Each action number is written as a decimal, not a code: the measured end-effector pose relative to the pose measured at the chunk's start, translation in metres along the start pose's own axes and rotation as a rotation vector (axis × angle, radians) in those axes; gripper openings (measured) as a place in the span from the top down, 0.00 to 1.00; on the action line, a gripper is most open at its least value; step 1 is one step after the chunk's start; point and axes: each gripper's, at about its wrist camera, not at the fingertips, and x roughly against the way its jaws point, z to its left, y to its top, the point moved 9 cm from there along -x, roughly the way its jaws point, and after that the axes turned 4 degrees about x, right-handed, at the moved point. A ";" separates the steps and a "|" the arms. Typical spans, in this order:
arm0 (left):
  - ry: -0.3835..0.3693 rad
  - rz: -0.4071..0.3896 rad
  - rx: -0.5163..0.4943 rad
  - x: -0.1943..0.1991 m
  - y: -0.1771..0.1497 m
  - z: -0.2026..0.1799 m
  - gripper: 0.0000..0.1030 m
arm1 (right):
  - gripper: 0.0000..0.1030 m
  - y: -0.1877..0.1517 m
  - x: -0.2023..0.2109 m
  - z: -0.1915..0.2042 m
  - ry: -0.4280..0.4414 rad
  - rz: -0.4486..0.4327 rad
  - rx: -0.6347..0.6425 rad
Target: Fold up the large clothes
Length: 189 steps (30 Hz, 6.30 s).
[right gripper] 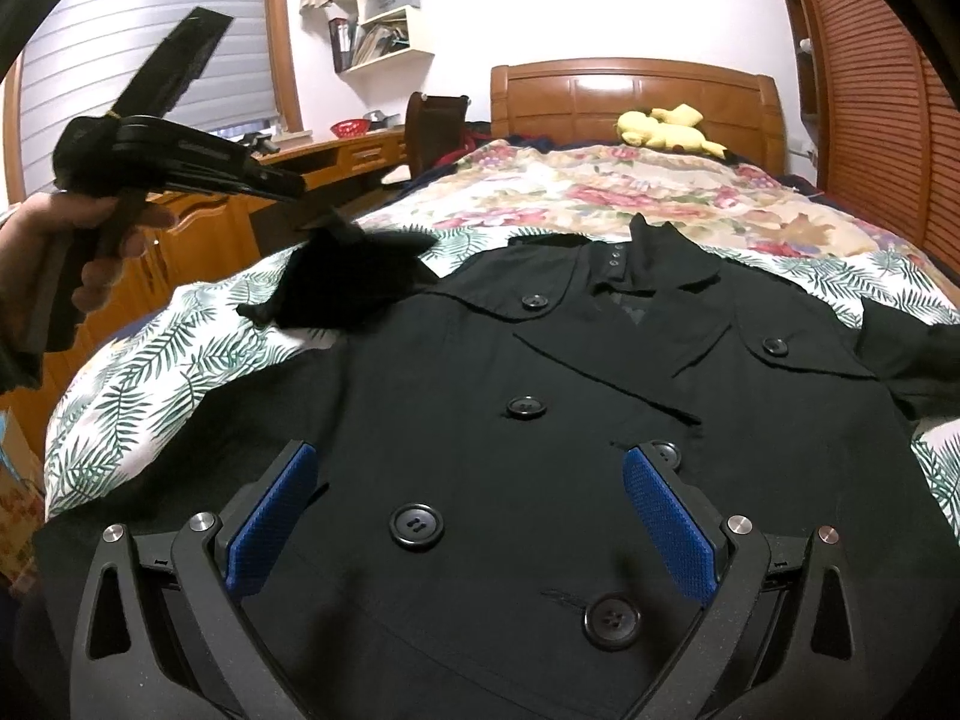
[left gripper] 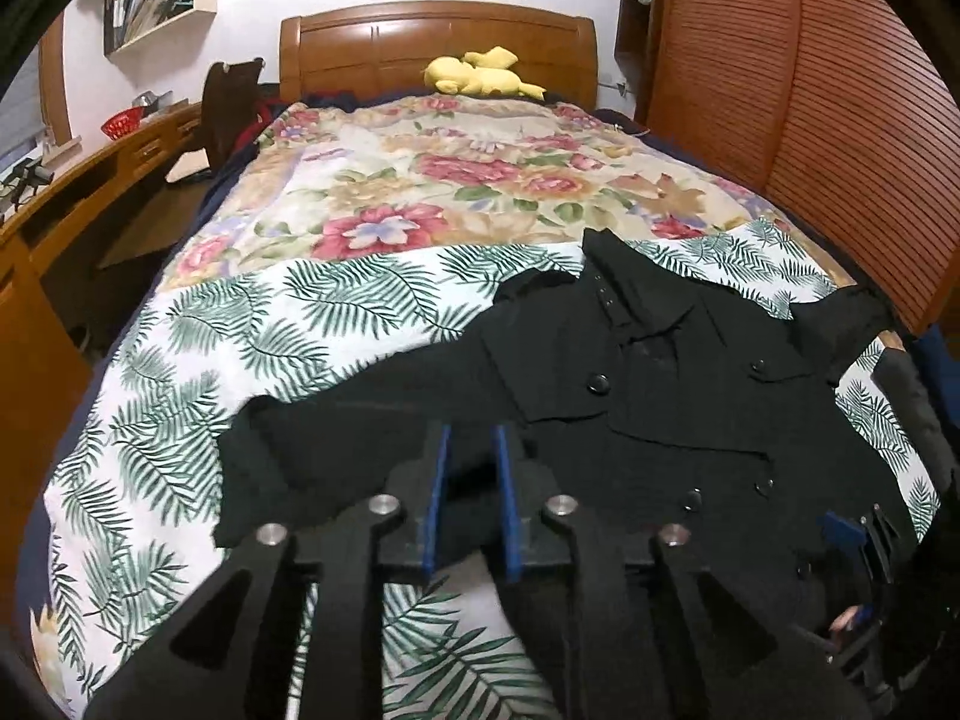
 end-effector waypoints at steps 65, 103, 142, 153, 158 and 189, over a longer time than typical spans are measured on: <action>-0.098 -0.206 -0.079 0.101 -0.036 -0.137 0.95 | 0.00 0.010 0.110 -0.069 -0.117 -0.059 -0.061; 0.055 -0.263 0.054 0.158 -0.134 -0.039 0.62 | 0.11 -0.028 0.030 0.061 0.156 0.161 0.126; 0.014 -0.254 -0.006 0.140 -0.138 -0.091 0.62 | 0.96 -0.005 0.174 -0.005 0.007 -0.026 0.085; -0.014 -0.258 -0.020 0.139 -0.135 -0.106 0.62 | 0.96 -0.035 0.198 -0.044 -0.121 0.016 0.019; -0.021 -0.253 -0.031 0.138 -0.134 -0.112 0.62 | 0.96 -0.042 0.204 -0.061 -0.164 0.038 0.000; -0.044 -0.239 -0.061 0.132 -0.136 -0.133 0.62 | 0.95 -0.045 0.200 -0.099 -0.165 0.041 -0.053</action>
